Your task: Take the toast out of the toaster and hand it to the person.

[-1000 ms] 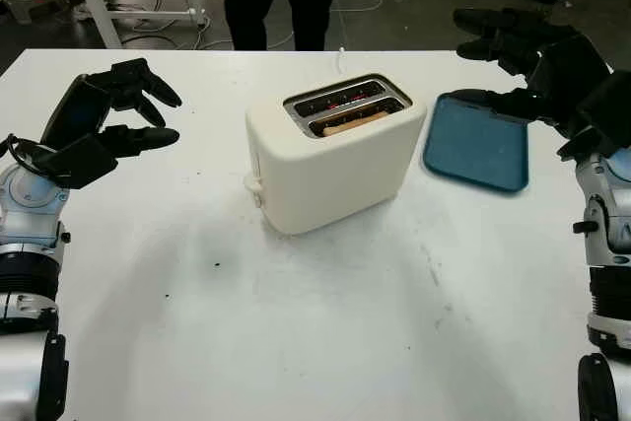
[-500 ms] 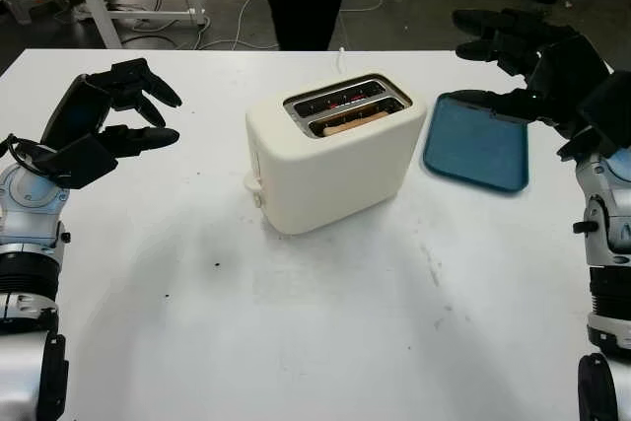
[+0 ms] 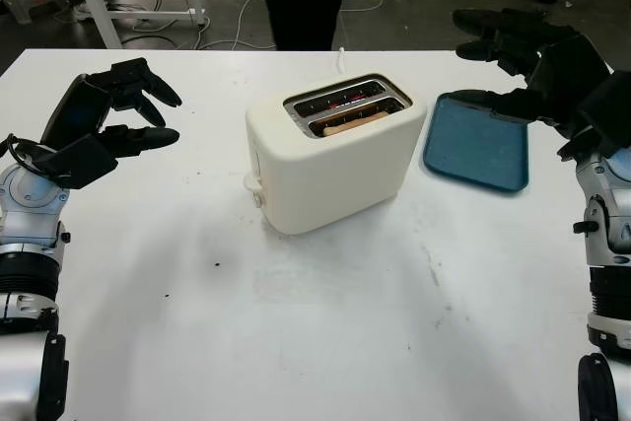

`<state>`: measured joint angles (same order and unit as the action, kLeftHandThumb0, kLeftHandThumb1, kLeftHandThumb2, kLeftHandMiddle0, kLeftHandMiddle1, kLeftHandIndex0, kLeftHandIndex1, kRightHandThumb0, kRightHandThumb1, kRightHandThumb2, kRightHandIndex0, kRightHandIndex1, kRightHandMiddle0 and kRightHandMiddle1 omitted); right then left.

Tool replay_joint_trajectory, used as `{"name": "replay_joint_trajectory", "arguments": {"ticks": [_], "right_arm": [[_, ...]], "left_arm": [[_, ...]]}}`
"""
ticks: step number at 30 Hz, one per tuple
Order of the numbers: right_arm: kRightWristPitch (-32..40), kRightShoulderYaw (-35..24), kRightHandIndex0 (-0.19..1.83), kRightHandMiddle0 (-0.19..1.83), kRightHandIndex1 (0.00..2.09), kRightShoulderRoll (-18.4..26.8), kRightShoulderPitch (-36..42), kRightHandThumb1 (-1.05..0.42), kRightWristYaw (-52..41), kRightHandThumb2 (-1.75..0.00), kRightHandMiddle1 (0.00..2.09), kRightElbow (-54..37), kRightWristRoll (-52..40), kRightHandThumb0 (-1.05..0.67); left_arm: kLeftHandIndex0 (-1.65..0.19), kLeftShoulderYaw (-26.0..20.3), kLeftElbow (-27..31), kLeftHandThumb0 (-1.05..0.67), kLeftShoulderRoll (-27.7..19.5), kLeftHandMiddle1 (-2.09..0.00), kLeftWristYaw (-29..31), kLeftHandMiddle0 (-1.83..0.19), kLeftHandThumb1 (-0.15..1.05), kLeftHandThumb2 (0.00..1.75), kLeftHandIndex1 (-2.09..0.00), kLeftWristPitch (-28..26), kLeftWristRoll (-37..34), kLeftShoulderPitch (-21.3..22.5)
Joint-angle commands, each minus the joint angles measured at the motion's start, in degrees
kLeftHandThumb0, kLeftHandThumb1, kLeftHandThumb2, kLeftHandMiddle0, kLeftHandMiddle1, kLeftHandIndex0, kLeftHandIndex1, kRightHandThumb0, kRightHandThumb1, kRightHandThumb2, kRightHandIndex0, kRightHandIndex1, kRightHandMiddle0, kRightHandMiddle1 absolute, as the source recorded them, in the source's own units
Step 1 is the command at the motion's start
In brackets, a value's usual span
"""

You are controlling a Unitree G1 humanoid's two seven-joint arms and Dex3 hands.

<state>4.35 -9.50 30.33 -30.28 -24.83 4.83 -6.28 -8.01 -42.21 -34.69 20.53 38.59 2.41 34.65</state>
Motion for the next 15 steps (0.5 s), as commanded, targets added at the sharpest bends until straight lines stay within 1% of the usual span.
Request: {"name": "replay_joint_trajectory", "arguments": {"ticks": [1,15], "right_arm": [[0.2,-0.3,0.15,0.57,0.87,0.3,0.2,-0.71,0.2,0.00,0.01,-0.4,-0.2,-0.27],[-0.1,-0.3,0.15,0.58,0.87,0.4,0.1,-0.71,0.1,0.00,0.01,-0.3,0.0,-0.28]], "left_arm": [[-0.50,-0.1,-0.2,-1.05,-0.3,-1.36,-0.4,-0.64,0.92,0.11,-1.23,0.9,-0.3,0.5],[-0.50,-0.1,0.1,-1.05,-0.4,-1.36,-0.4,-0.64,0.92,0.10,-1.23,0.6,-0.3,0.5]]}}
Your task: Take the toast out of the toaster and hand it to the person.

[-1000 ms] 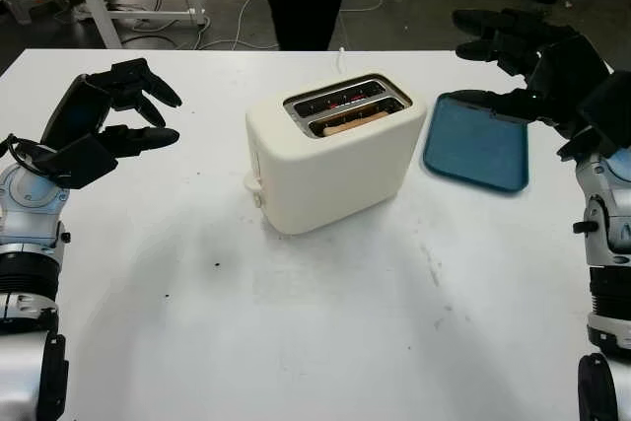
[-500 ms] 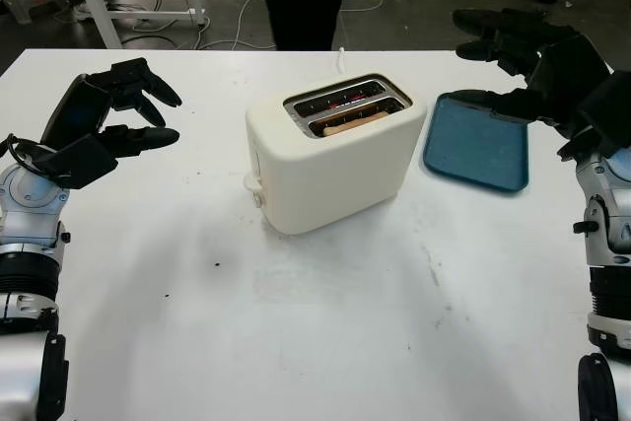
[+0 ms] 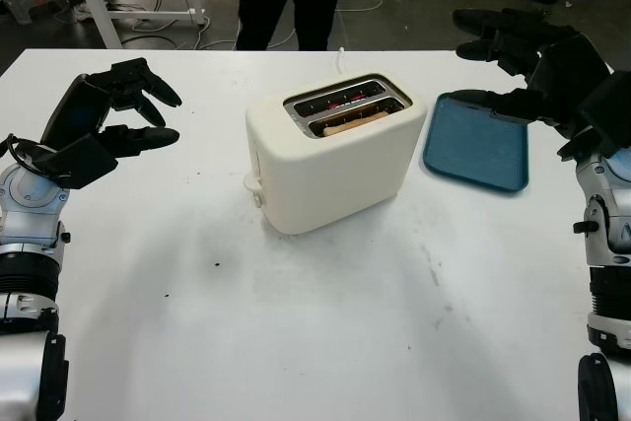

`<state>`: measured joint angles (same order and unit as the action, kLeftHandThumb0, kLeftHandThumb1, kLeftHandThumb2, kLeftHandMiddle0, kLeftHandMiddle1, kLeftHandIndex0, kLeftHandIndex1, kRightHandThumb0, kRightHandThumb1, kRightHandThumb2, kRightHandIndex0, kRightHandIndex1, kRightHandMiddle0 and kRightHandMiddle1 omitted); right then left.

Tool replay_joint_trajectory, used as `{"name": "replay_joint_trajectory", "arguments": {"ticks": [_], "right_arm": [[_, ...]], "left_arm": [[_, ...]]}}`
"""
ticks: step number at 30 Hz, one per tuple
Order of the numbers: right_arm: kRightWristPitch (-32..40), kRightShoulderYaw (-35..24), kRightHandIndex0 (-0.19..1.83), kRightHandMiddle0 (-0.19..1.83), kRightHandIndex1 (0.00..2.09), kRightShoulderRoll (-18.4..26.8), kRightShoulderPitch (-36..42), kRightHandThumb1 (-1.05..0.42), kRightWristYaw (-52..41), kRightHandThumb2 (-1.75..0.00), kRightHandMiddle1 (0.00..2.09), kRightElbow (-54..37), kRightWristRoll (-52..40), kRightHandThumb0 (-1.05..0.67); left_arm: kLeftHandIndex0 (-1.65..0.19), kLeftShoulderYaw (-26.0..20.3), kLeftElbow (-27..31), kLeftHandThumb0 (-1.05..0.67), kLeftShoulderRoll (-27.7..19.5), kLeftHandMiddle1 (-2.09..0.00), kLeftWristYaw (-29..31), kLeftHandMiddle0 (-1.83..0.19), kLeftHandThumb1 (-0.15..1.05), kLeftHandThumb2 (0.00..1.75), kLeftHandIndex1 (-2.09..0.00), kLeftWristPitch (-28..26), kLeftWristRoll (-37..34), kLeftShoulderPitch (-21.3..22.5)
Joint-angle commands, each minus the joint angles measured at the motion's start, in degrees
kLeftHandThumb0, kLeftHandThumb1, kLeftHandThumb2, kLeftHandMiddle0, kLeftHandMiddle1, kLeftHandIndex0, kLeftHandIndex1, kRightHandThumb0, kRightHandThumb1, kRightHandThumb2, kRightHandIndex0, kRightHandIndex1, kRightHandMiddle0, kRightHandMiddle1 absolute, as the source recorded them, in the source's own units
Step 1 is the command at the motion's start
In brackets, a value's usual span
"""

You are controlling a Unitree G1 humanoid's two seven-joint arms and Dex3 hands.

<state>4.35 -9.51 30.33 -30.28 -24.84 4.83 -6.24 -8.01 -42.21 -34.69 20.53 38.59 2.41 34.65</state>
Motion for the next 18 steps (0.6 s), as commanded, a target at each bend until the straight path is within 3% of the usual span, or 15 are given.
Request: {"name": "replay_joint_trajectory", "arguments": {"ticks": [1,18], "right_arm": [[0.0,-0.3,0.15,0.58,0.87,0.4,0.1,-0.71,0.1,0.00,0.01,-0.3,-0.1,-0.27],[0.5,-0.2,0.17,0.58,0.85,0.3,0.0,-0.71,0.4,0.00,0.01,-0.6,0.1,-0.28]], "left_arm": [[-0.50,-0.1,0.1,-1.05,-0.4,-1.36,-0.3,-0.64,0.92,0.10,-1.23,0.6,-0.3,0.5],[-0.52,-0.1,0.5,-1.05,-0.3,-1.36,-0.4,-0.64,0.92,0.11,-1.22,0.0,-0.4,0.4]]}}
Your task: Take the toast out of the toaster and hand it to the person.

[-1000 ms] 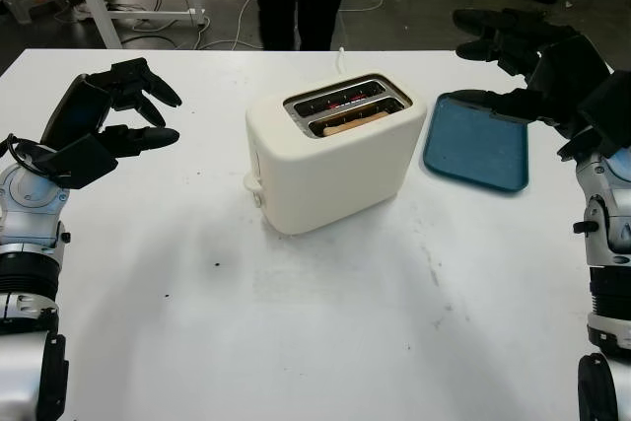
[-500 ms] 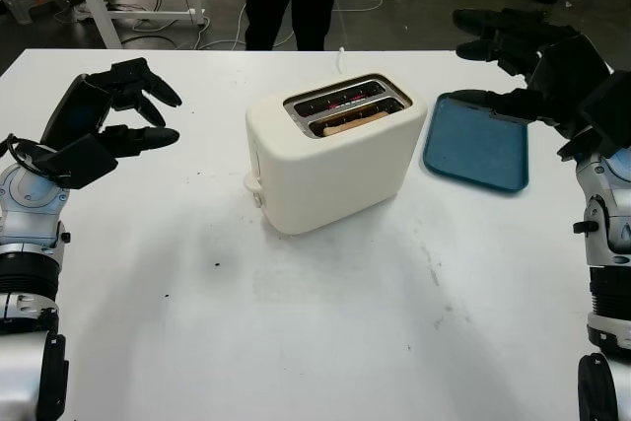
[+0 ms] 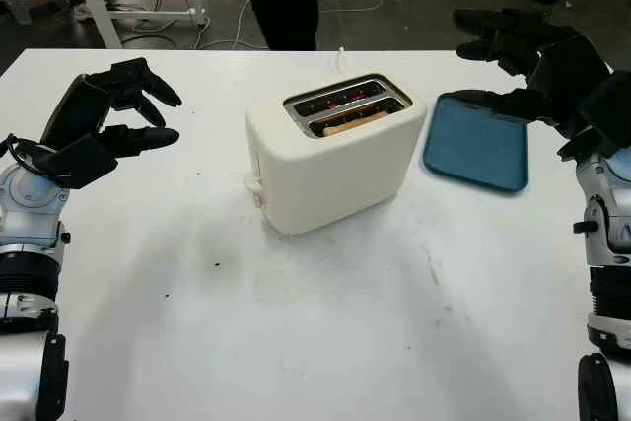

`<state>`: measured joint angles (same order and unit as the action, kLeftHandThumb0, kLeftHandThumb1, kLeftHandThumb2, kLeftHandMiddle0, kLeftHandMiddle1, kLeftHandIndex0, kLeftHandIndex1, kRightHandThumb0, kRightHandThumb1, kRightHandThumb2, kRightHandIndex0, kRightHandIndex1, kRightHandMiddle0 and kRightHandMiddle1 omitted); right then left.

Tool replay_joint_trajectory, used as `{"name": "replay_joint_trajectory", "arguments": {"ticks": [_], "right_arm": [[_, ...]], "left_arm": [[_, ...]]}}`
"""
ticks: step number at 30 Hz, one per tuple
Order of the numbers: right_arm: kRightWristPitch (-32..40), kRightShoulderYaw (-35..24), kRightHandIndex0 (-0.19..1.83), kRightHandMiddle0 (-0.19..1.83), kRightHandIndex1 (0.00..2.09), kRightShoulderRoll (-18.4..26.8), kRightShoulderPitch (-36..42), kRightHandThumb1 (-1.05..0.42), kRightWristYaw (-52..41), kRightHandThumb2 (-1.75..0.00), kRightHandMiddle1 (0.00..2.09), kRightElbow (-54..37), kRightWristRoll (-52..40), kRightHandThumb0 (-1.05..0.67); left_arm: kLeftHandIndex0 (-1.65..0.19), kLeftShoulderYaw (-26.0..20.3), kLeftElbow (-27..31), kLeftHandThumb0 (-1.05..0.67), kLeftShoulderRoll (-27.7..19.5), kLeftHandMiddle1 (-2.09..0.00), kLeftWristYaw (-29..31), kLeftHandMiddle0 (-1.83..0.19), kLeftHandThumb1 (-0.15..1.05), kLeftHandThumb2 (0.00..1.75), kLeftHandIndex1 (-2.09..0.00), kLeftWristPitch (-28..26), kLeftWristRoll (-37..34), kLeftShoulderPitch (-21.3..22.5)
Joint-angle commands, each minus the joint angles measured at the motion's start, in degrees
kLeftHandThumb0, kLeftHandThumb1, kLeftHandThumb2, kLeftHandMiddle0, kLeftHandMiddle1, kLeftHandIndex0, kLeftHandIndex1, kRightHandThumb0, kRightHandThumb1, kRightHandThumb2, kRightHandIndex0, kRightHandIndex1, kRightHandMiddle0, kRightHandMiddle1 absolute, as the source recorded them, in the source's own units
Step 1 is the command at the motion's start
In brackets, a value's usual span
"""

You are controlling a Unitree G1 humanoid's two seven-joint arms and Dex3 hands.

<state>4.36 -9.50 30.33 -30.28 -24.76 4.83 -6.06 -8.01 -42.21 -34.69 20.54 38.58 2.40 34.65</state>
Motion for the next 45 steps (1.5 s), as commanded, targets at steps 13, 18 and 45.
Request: {"name": "replay_joint_trajectory", "arguments": {"ticks": [13,18,45], "right_arm": [[0.4,-0.4,0.17,0.58,0.85,0.0,0.1,-0.71,0.3,0.00,0.01,-0.5,-0.5,-0.25],[0.9,-0.2,0.17,0.58,0.85,0.1,0.1,-0.71,0.5,0.00,0.01,-0.8,-0.3,-0.24],[0.9,-0.2,0.16,0.58,0.85,0.3,0.1,-0.71,0.3,0.00,0.01,-0.7,-0.1,-0.25]], "left_arm": [[-0.51,-0.1,0.3,-1.05,-0.5,-1.36,-0.2,-0.64,0.92,0.11,-1.22,0.5,-0.3,0.4],[-0.50,-0.1,0.1,-1.05,-0.5,-1.36,-0.5,-0.63,0.92,0.11,-1.23,0.8,-0.2,0.4],[-0.51,-0.1,0.0,-1.05,-0.4,-1.36,-0.5,-0.64,0.92,0.10,-1.23,0.9,-0.2,0.4]]}}
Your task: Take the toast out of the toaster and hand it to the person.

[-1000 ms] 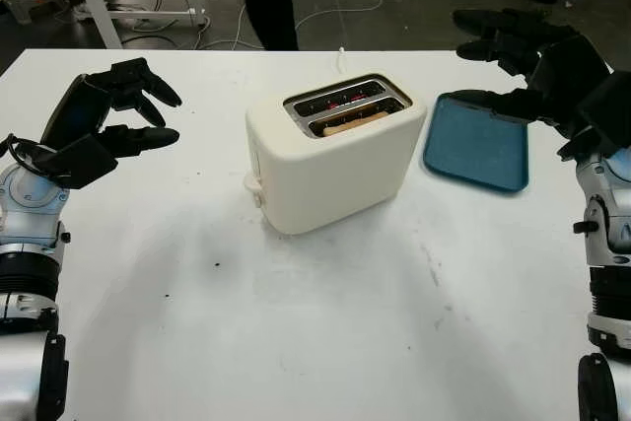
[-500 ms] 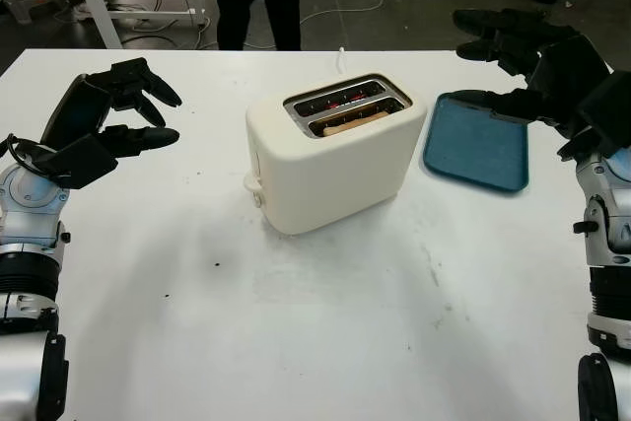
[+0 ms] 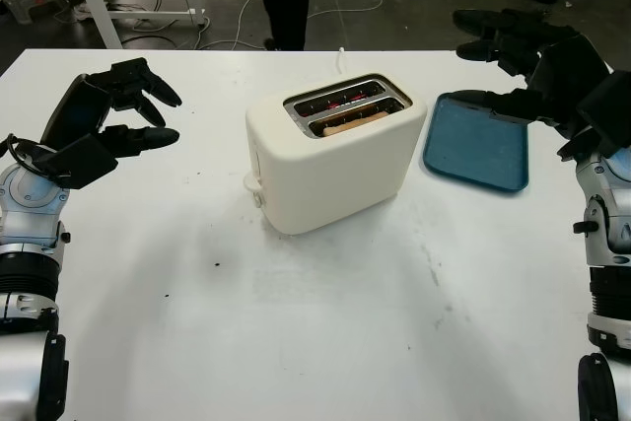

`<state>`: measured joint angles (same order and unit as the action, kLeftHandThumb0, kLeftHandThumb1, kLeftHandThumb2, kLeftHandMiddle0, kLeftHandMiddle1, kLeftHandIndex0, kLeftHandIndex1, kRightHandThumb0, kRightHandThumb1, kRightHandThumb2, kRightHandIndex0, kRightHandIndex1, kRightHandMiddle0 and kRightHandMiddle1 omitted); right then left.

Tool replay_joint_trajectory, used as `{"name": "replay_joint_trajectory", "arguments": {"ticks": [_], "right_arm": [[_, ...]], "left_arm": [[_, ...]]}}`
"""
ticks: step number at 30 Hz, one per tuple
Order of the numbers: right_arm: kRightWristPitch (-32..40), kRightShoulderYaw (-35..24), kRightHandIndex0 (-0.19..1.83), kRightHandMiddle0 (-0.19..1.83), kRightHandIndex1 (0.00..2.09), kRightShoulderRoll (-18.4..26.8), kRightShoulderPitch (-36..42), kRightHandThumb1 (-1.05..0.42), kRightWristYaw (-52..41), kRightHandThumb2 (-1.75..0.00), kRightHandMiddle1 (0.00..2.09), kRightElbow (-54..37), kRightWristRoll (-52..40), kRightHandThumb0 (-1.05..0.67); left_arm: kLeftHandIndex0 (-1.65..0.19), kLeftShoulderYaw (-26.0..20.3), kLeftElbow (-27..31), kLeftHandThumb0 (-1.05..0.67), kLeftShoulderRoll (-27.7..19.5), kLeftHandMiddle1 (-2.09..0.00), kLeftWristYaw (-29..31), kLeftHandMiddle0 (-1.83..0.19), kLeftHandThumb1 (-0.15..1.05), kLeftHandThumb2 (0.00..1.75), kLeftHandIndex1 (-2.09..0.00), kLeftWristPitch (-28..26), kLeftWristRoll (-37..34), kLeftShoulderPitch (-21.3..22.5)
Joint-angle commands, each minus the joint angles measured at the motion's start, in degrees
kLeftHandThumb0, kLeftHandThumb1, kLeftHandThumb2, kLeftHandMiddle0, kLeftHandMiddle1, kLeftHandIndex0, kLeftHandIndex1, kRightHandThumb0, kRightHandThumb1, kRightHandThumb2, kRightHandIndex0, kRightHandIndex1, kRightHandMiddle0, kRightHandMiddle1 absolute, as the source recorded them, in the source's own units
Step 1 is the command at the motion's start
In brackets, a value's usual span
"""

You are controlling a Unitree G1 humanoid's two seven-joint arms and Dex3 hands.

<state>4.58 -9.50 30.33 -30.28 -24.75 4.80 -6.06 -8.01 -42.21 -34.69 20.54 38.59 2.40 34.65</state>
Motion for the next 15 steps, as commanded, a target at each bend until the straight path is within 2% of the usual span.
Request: {"name": "replay_joint_trajectory", "arguments": {"ticks": [1,15], "right_arm": [[0.7,-0.2,0.16,0.58,0.85,0.3,0.1,-0.71,0.3,0.00,0.01,-0.7,-0.1,-0.24],[0.6,-0.3,0.16,0.58,0.85,0.2,0.1,-0.70,0.4,0.00,0.01,-0.7,-0.2,-0.24]], "left_arm": [[-0.50,-0.1,0.0,-1.05,-0.4,-1.36,-0.6,-0.64,0.92,0.10,-1.23,0.9,-0.2,0.3],[-0.51,-0.2,0.5,-1.05,-0.2,-1.36,-0.3,-0.65,0.92,0.09,-1.23,0.2,-0.5,0.2]]}}
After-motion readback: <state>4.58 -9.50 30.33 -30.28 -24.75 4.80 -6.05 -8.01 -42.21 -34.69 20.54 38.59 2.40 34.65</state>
